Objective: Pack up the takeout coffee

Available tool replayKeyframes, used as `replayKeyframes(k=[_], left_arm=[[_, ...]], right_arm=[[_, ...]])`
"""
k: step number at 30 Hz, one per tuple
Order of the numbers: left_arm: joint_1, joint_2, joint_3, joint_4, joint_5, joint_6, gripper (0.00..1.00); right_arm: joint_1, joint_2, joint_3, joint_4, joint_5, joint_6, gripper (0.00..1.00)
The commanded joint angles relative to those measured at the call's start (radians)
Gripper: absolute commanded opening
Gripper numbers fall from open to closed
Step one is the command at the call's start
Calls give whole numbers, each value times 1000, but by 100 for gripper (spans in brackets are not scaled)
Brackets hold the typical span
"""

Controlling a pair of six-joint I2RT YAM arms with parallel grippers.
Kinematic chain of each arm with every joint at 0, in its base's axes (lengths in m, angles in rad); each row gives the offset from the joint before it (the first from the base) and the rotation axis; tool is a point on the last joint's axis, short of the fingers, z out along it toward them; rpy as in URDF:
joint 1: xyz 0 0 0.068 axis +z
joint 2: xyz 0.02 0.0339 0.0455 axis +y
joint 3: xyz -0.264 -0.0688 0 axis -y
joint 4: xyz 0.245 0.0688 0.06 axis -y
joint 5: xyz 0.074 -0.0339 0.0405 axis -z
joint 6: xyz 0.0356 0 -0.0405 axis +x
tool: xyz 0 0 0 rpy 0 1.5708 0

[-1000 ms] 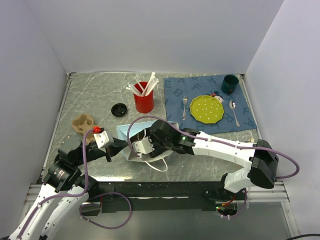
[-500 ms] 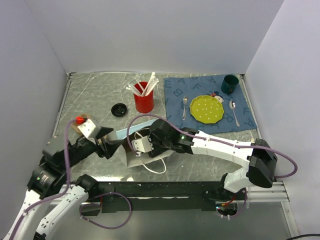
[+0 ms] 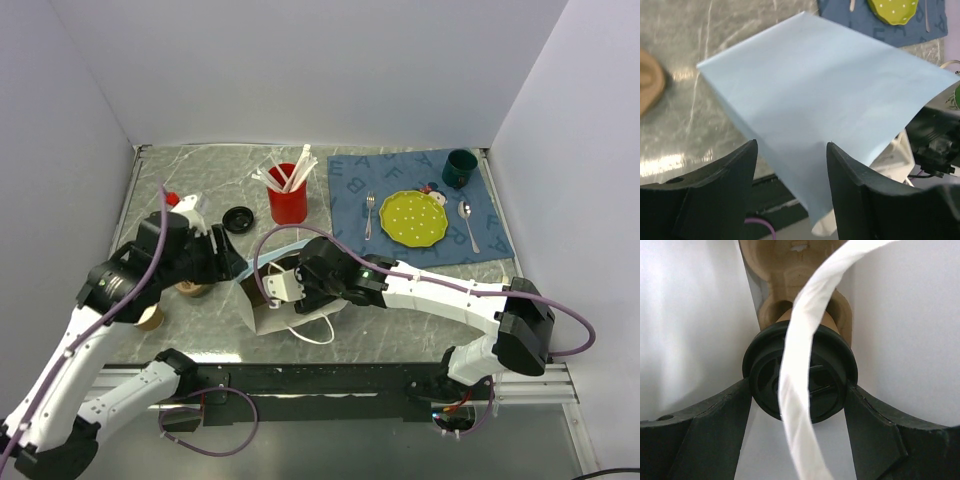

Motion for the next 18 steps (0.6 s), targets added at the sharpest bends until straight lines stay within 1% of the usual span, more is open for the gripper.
replayKeyframes(k=[1,4,7,12,18], left_arm=[[-2,-103,37,-137,-55,-135,63],[-2,-120,35,-173,-55,-189,60],[-2,-114,21,-223,-17,-215,57],[-2,-164,-42,-161,43,-247,54],[-2,-161,-82,-102,71,-252,52]], right_arm=[[8,-21,29,35,-19,45,33],[8,-17,21,48,-20,59,33],[10,-24,0,69,-23,64,33],[13,-41,-25,80,3,81,33],[17,-52,-43,75,21,100,34]])
